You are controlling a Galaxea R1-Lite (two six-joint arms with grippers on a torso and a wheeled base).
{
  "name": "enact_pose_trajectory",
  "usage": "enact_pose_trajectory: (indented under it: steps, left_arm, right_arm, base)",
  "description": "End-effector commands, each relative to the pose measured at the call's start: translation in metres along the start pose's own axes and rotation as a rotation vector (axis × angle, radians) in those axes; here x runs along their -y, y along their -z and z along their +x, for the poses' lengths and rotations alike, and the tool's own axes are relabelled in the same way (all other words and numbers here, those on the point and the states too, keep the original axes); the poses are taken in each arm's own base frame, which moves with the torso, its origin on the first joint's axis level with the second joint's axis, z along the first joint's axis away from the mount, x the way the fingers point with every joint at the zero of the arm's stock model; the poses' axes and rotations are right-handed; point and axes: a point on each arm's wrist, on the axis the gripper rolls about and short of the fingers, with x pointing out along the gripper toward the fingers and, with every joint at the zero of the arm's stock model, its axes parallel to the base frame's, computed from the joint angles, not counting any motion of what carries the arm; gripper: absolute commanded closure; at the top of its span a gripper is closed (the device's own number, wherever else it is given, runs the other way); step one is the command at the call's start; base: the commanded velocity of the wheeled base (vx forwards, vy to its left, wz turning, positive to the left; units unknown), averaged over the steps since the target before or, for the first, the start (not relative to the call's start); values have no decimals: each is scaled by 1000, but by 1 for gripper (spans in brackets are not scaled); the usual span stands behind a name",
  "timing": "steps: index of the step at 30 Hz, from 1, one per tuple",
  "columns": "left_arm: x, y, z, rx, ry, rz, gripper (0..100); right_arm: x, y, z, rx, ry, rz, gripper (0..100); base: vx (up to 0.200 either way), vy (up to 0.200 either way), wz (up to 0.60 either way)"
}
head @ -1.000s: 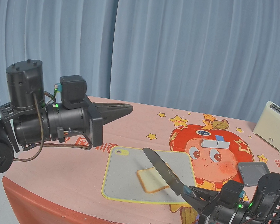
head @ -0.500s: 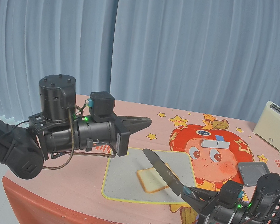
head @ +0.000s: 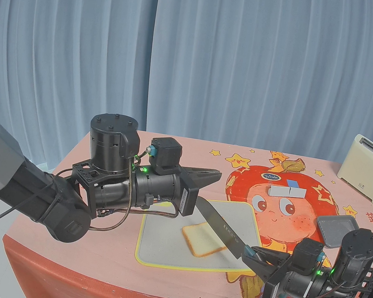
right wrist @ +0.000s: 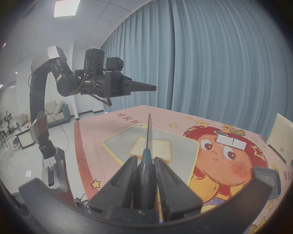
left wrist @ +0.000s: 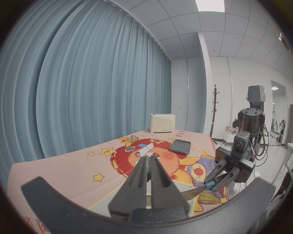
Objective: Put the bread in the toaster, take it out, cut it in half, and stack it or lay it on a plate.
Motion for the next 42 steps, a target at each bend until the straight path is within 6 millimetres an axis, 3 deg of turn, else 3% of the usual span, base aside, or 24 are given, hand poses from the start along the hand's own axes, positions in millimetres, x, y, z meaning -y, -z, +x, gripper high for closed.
enact_pose_trajectory:
  steps: [1, 9, 22, 33, 42]
  left_arm:
    - [0, -1, 2, 5, 2, 1, 100]
    - [-1, -18, -9, 53, -31, 20, 100]
    - [-3, -15, -13, 40, -62, 16, 100]
    - [-8, 5, -6, -14, -105, -7, 100]
    - [-11, -1, -3, 2, -110, 0, 100]
  right_arm:
    - [1, 0, 1, 1, 9, 3, 100]
    - [8, -24, 6, 35, 60, 16, 100]
    - [11, -59, -6, -92, 61, 17, 100]
    - [4, -61, 4, -109, 38, 57, 100]
    - [3, -59, 5, -122, 36, 54, 100]
  base:
    - [0, 0, 0]
    - [0, 0, 0]
    - [0, 0, 0]
    - [0, 0, 0]
    - [0, 0, 0]
